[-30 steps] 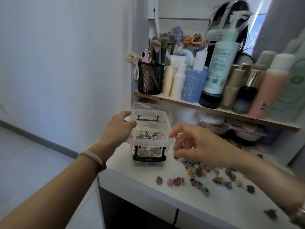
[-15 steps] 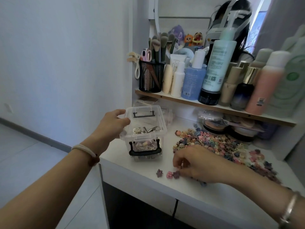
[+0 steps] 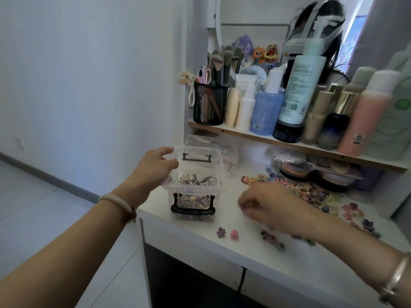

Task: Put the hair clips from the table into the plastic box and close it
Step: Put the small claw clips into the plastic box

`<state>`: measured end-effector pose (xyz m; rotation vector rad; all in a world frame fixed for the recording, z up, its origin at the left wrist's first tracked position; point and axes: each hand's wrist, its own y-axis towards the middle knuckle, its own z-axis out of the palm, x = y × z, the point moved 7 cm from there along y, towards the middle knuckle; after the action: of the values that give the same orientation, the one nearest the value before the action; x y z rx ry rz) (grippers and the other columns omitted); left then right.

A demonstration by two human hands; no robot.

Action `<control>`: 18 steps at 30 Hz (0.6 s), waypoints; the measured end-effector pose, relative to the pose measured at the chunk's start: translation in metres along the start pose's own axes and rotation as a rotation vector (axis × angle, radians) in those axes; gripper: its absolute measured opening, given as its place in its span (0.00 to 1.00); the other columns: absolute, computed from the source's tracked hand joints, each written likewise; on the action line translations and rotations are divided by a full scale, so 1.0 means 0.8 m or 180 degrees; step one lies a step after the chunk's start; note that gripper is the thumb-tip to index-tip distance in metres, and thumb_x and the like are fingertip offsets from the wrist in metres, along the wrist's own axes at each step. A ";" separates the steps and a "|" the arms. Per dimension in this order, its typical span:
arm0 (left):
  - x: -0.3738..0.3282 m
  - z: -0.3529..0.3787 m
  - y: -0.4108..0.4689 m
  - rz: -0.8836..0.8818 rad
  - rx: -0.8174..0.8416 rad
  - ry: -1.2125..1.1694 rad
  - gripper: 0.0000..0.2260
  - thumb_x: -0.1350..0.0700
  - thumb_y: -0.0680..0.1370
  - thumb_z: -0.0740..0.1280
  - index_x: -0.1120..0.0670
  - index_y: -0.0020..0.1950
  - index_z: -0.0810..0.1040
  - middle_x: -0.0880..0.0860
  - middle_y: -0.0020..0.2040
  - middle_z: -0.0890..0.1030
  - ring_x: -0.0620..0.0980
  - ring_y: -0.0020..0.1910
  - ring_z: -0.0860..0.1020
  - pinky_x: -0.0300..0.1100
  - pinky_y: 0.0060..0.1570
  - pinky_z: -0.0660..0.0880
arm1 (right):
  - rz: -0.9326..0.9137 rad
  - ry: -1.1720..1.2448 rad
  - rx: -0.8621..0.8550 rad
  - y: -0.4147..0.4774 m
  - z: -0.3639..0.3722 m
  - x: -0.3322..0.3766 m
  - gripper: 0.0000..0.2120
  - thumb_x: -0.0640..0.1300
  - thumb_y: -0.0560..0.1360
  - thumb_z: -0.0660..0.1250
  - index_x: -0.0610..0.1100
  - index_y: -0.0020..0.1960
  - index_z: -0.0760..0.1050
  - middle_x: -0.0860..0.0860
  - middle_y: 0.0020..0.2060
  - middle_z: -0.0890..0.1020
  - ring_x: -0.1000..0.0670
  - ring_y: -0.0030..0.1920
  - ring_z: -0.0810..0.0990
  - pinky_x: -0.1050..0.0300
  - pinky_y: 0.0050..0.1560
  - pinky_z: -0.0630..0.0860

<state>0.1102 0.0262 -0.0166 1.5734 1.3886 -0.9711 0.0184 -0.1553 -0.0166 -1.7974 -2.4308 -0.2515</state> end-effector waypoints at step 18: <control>0.002 0.005 -0.002 0.0062 -0.0054 0.0006 0.20 0.61 0.77 0.61 0.55 0.69 0.69 0.56 0.48 0.74 0.48 0.36 0.72 0.42 0.46 0.67 | 0.0109 0.0323 0.0523 -0.003 0.042 0.028 0.16 0.57 0.72 0.66 0.51 0.57 0.73 0.56 0.51 0.78 0.56 0.48 0.75 0.59 0.52 0.73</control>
<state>0.1090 0.0231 -0.0199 1.5729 1.3768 -0.9444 0.0099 -0.1281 -0.0455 -1.7118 -2.2779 -0.1321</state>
